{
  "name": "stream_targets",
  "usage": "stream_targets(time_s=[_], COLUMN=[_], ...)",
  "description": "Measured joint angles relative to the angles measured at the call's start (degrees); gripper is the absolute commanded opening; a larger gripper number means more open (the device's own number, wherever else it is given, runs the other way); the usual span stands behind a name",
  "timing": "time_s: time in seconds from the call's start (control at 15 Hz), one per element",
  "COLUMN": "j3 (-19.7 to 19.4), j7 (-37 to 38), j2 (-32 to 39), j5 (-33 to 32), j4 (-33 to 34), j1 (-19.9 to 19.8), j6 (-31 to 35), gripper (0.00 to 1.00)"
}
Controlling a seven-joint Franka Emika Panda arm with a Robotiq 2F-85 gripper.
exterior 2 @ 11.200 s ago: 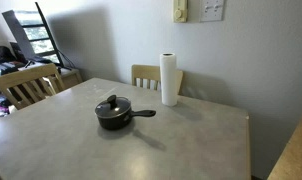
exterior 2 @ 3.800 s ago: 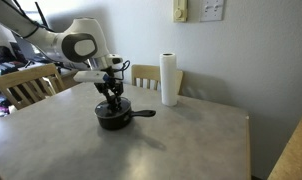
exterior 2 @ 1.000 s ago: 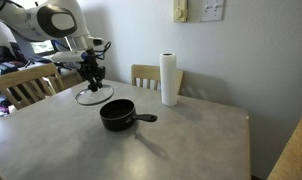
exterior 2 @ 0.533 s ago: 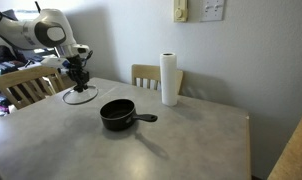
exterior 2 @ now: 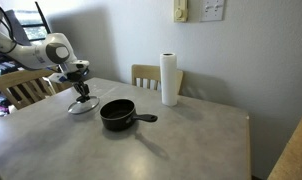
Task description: Uncover the pot
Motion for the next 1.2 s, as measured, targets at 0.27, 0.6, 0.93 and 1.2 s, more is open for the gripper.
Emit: stream_targets(time_s=[0.27,0.6,0.93,1.2], j3=[-1.93,-2.28,-2.28,-2.28], j7=[4.07,6.38,6.45,6.69], j2=[3.21,5.56,6.45,6.51], j5=[-0.24,-0.02,0.61,0.63], j4=[3.69,6.5,8.06,8.12], j1=[1.47,1.56,1.48,1.44], j6=[-0.07,-0.24,-0.84,-1.04], gripper=[0.11,0.11,0.21,0.74])
